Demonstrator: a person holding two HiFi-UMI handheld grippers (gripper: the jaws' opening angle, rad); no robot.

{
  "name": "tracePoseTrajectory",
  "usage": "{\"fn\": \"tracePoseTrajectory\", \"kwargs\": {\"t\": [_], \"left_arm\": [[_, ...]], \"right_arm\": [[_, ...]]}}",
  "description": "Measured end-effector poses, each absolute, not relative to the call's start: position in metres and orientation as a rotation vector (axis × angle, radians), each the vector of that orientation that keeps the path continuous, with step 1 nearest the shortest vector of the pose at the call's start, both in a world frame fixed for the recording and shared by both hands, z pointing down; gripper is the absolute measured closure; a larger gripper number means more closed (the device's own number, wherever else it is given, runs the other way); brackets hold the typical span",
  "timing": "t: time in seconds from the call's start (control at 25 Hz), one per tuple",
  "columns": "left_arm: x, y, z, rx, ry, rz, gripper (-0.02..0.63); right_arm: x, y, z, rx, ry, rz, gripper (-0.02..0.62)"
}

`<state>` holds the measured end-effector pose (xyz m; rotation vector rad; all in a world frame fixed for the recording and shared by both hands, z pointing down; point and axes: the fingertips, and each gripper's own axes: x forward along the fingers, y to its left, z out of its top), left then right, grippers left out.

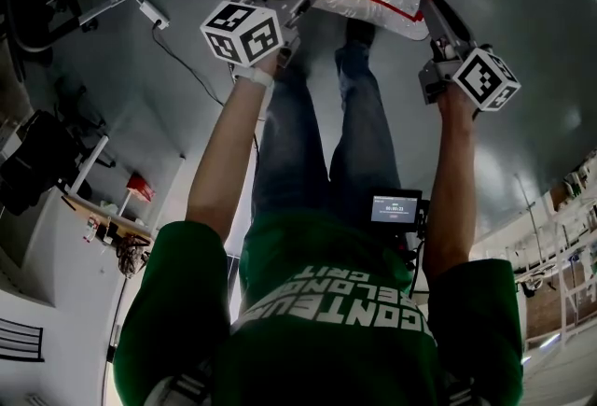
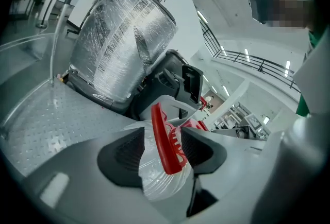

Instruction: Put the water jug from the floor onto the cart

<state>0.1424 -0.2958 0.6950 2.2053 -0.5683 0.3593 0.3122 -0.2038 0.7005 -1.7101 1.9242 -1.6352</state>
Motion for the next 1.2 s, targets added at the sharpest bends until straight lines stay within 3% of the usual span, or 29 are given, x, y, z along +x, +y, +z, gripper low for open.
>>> {"fn": "tracePoseTrajectory", "kwargs": {"t": [0.36,1.2], "left_arm": [[0.124,-0.298,0.683,2.273,-0.632,0.413,0.378],[0.119,-0.231,0.647,2.355,-0.540,0.358,0.482]], "right_arm": [[0.323,-0.196,0.689,-1.871,1.987,-1.536,0.436],[0.289,-0.164,0.651,-1.938,2.123,-1.355,0.436]]}}
